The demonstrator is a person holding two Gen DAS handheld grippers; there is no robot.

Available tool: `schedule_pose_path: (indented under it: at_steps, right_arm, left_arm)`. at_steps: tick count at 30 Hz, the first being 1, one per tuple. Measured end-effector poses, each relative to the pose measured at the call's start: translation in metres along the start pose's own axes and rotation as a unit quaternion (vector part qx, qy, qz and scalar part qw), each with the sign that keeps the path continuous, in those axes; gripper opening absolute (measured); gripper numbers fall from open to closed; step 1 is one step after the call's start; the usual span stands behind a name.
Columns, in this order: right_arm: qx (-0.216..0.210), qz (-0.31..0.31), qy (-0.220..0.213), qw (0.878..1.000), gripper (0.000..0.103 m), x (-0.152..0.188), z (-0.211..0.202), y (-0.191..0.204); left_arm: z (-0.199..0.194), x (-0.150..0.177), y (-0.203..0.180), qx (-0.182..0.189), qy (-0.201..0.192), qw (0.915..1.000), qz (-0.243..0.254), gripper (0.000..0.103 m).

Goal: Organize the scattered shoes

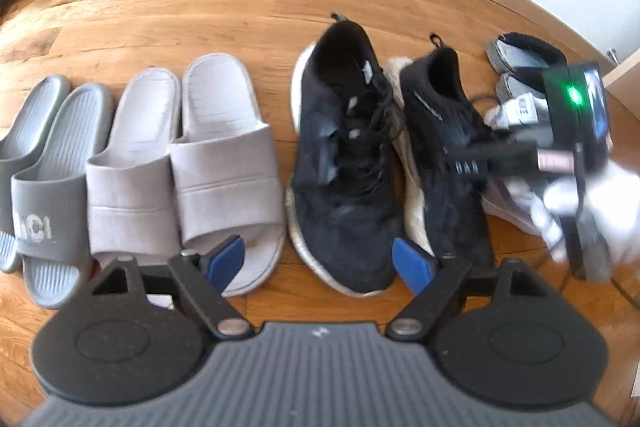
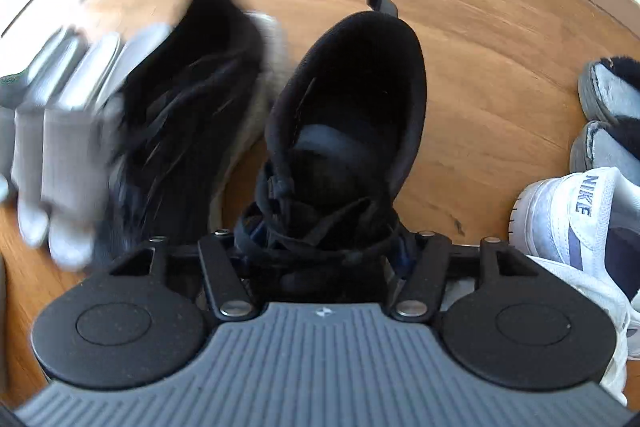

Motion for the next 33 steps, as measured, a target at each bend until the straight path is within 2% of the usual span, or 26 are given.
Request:
schedule_pose_path:
  at_steps: [2,4,5,6,7,8,9,10,12,14,16,17,18,20,21,22,23,24,25,26,29,33]
  right_arm:
    - [0.018,0.004,0.002,1.0,0.059,-0.005,0.004,0.005]
    - [0.055,0.012,-0.006,0.998,0.059,-0.014,0.01,0.013]
    - [0.079,-0.009,-0.017,0.997,0.058,-0.021,0.014,0.022]
    - [0.076,-0.015,-0.028,0.997,0.058,-0.024,0.014,0.027]
    - [0.073,-0.021,-0.037,0.996,0.066,-0.027,0.014,0.03]
    - [0.058,-0.016,-0.042,0.997,0.075,-0.029,0.011,0.029]
    - [0.002,0.01,-0.055,0.998,0.087,-0.032,0.0,0.026]
    - [-0.038,0.039,-0.064,0.996,0.093,-0.032,-0.012,0.02]
    - [-0.082,0.08,-0.086,0.99,0.101,-0.028,-0.037,0.007]
    - [-0.11,0.086,-0.121,0.983,0.102,-0.011,-0.077,-0.013]
    - [-0.081,0.055,-0.138,0.986,0.102,0.004,-0.094,-0.029]
    - [-0.054,0.035,-0.15,0.987,0.101,0.01,-0.103,-0.04]
    - [-0.005,0.007,-0.169,0.986,0.101,0.015,-0.113,-0.055]
    - [0.051,0.001,-0.184,0.982,0.101,0.009,-0.12,-0.082]
    - [0.054,0.009,-0.186,0.981,0.101,0.002,-0.119,-0.099]
    - [0.048,0.011,-0.174,0.983,0.101,0.0,-0.114,-0.107]
    - [0.049,0.005,-0.126,0.991,0.1,-0.001,-0.098,-0.116]
    - [0.056,-0.004,-0.072,0.996,0.092,0.0,-0.081,-0.125]
    - [0.085,-0.032,-0.006,0.996,0.078,0.014,-0.059,-0.131]
    - [0.093,-0.066,0.013,0.993,0.079,0.023,-0.051,-0.13]
    - [0.104,-0.079,0.021,0.991,0.063,0.046,-0.057,-0.126]
    - [0.1,-0.067,0.033,0.992,0.062,0.081,-0.078,-0.145]
  left_arm:
    - [0.0,-0.002,0.002,-0.001,0.0,1.0,-0.006,0.081]
    - [-0.002,-0.003,0.002,-0.001,0.003,0.9999,-0.011,0.081]
    - [-0.002,-0.002,0.0,-0.001,0.004,0.9999,-0.009,0.081]
    - [-0.003,-0.003,-0.001,0.001,0.003,1.0,-0.007,0.081]
    - [-0.004,-0.003,-0.003,0.004,0.003,1.0,-0.005,0.081]
    - [-0.005,-0.004,-0.004,0.006,0.002,1.0,-0.003,0.081]
    - [-0.006,-0.004,-0.006,0.011,0.002,0.9999,0.0,0.081]
    - [-0.008,-0.004,-0.008,0.017,0.003,0.9998,0.004,0.081]
    - [-0.011,-0.005,-0.009,0.022,0.003,0.9997,0.008,0.081]
    - [-0.013,-0.008,-0.01,0.028,0.001,0.9995,0.013,0.081]
    - [-0.015,-0.012,-0.014,0.033,-0.003,0.9992,0.02,0.081]
    - [-0.015,-0.013,-0.015,0.033,-0.005,0.9991,0.025,0.081]
    - [-0.015,-0.013,-0.017,0.033,-0.006,0.999,0.029,0.081]
    - [-0.012,-0.011,-0.022,0.03,-0.004,0.9988,0.04,0.081]
    - [-0.011,-0.011,-0.027,0.028,-0.001,0.9986,0.046,0.081]
    - [-0.008,-0.01,-0.032,0.028,0.002,0.9985,0.047,0.081]
    - [-0.004,-0.007,-0.033,0.028,0.004,0.9985,0.046,0.081]
    - [0.0,-0.006,-0.037,0.029,0.01,0.9986,0.044,0.081]
    - [0.001,-0.006,-0.041,0.032,0.012,0.9985,0.044,0.081]
    - [0.003,-0.005,-0.044,0.034,0.014,0.9982,0.047,0.081]
    - [0.007,-0.006,-0.052,0.039,0.015,0.9978,0.051,0.081]
    - [0.015,-0.009,-0.058,0.038,0.017,0.9978,0.052,0.081]
Point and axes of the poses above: each gripper's, at about its wrist camera, not at the fingertips, and z roughly the way its jaws point, y to its left, x to its underside, the point moved 8 cm from there along z, roughly the way its jaws point, and after that the axes turned 1 degree about -x, right-handed, at the moved point
